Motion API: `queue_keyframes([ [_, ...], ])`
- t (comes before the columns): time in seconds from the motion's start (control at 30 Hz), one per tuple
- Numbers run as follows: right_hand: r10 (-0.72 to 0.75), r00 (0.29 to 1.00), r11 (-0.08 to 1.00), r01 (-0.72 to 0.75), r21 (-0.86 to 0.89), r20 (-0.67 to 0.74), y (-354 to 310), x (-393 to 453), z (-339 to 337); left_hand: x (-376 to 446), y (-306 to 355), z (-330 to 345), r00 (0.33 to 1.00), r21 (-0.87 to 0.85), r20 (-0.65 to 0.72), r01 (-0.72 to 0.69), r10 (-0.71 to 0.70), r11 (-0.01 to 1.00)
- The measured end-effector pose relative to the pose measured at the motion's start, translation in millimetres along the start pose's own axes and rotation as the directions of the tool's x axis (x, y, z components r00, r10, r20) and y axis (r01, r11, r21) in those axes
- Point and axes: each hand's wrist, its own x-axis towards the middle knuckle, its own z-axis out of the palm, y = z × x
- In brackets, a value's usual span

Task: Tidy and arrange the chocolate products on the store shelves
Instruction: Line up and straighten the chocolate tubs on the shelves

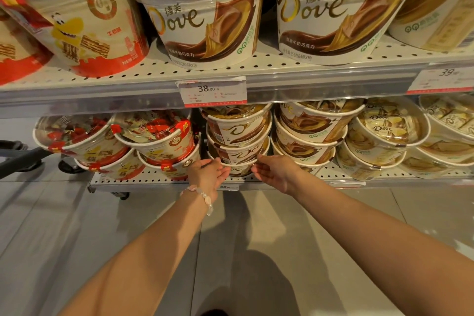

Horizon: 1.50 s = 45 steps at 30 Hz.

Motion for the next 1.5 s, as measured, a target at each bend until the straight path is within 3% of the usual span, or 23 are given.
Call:
queue_keyframes([
  [0.33,-0.004,0.994,0.999,0.009,0.042,-0.109,3.1,0.5,6.2,7.8,-3.8,1.7,0.996,0.047,-0.082,-0.038,0.042,0.998],
  [0.57,-0.039,0.994,0.994,0.028,-0.104,-0.101,2.7,-4.5,13.0,14.6,-4.1,-4.5,0.988,0.085,-0.115,-0.09,0.1,0.992],
  [0.63,-0.1,0.986,0.972,0.067,-0.227,-0.133,3.5,-3.7,13.7,8.6,-0.3,-5.4,0.989,0.097,-0.1,-0.102,0.112,0.99],
  [0.67,-0.173,0.974,0.919,0.105,-0.379,-0.149,4.4,-2.4,12.1,5.1,2.2,-6.2,0.989,0.109,-0.096,-0.105,0.115,0.989],
  [0.73,-0.389,0.91,0.695,0.186,-0.694,-0.145,6.1,-4.5,8.3,0.9,4.0,-8.8,0.983,0.187,-0.072,-0.151,0.167,0.971],
  [0.8,-0.584,0.804,0.553,0.297,-0.778,-0.108,8.6,-14.8,6.4,-5.3,1.6,-11.7,0.945,0.389,-0.03,-0.29,0.327,0.874],
  [0.87,-0.706,0.706,0.487,0.428,-0.761,-0.055,12.3,-22.0,4.8,-16.7,-1.5,-13.3,0.847,0.552,0.062,-0.469,0.527,0.689],
  [0.93,-0.778,0.627,0.401,0.536,-0.743,0.032,15.3,-25.6,5.1,-25.9,-4.9,-10.5,0.725,0.653,0.167,-0.589,0.668,0.476],
  [1.0,-0.804,0.588,0.366,0.613,-0.7,0.094,14.2,-27.4,7.6,-30.3,-4.6,-4.4,0.654,0.697,0.196,-0.617,0.731,0.365],
  [1.07,-0.802,0.583,0.37,0.655,-0.659,0.129,9.0,-26.7,10.6,-26.6,-3.5,0.7,0.668,0.69,0.177,-0.608,0.723,0.393],
  [1.13,-0.789,0.599,0.395,0.667,-0.631,0.14,4.6,-21.3,14.0,-19.5,-1.3,3.7,0.728,0.654,0.16,-0.584,0.667,0.481],
  [1.23,-0.737,0.662,0.461,0.639,-0.616,0.135,0.0,-11.3,16.1,-7.1,2.7,3.7,0.783,0.628,0.182,-0.558,0.594,0.543],
  [1.5,-0.636,0.728,0.503,0.643,-0.578,0.256,-3.9,-6.7,11.1,-2.9,0.2,-3.9,0.737,0.636,0.249,-0.613,0.628,0.468],
])
